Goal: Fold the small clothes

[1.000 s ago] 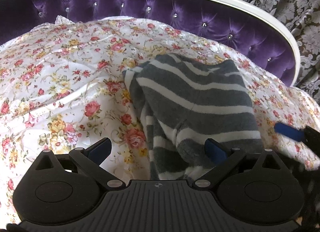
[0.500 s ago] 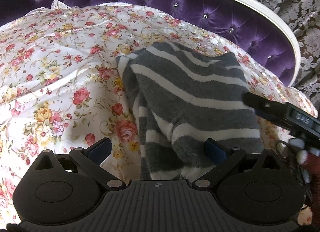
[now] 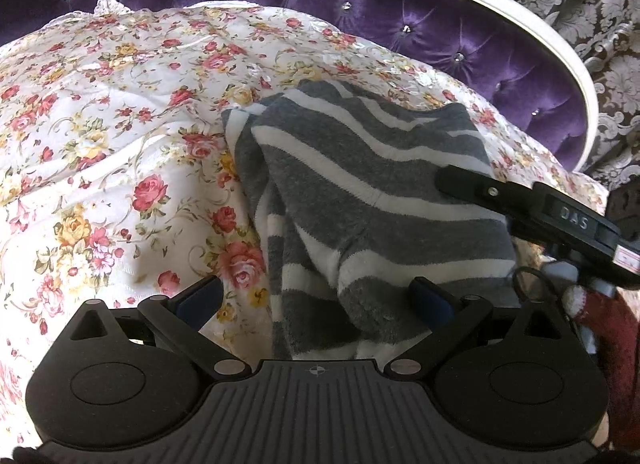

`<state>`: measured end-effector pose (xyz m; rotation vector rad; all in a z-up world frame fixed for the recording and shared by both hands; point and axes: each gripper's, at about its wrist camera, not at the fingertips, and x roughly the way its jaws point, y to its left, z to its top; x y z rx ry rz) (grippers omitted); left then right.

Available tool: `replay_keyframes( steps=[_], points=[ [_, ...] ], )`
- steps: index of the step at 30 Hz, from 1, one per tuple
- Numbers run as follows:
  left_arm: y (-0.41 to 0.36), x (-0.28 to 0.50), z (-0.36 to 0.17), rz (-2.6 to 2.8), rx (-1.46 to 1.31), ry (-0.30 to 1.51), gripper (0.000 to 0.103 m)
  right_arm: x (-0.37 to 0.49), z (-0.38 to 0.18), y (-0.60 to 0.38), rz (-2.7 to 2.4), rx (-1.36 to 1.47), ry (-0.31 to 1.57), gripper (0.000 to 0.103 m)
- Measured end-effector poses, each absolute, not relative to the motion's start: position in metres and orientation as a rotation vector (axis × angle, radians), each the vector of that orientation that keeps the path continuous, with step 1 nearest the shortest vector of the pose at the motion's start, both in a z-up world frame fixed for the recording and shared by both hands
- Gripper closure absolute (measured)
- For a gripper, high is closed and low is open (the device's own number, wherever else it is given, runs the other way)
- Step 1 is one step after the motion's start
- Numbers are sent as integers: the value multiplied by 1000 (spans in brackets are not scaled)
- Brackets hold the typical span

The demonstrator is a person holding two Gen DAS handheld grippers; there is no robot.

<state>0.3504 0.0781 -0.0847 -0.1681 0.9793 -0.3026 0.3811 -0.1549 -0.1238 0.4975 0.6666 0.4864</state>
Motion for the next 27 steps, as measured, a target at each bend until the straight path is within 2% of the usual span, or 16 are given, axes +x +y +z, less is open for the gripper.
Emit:
replay_keyframes(
  steps=[13,27],
  points=[
    [93,355,-86,-341,-265,989,2,385,-125,-155,504,529,669,14],
    [72,350,-88,-479,-292,994,3,389,-126,-155,532,530,669,12]
  ],
)
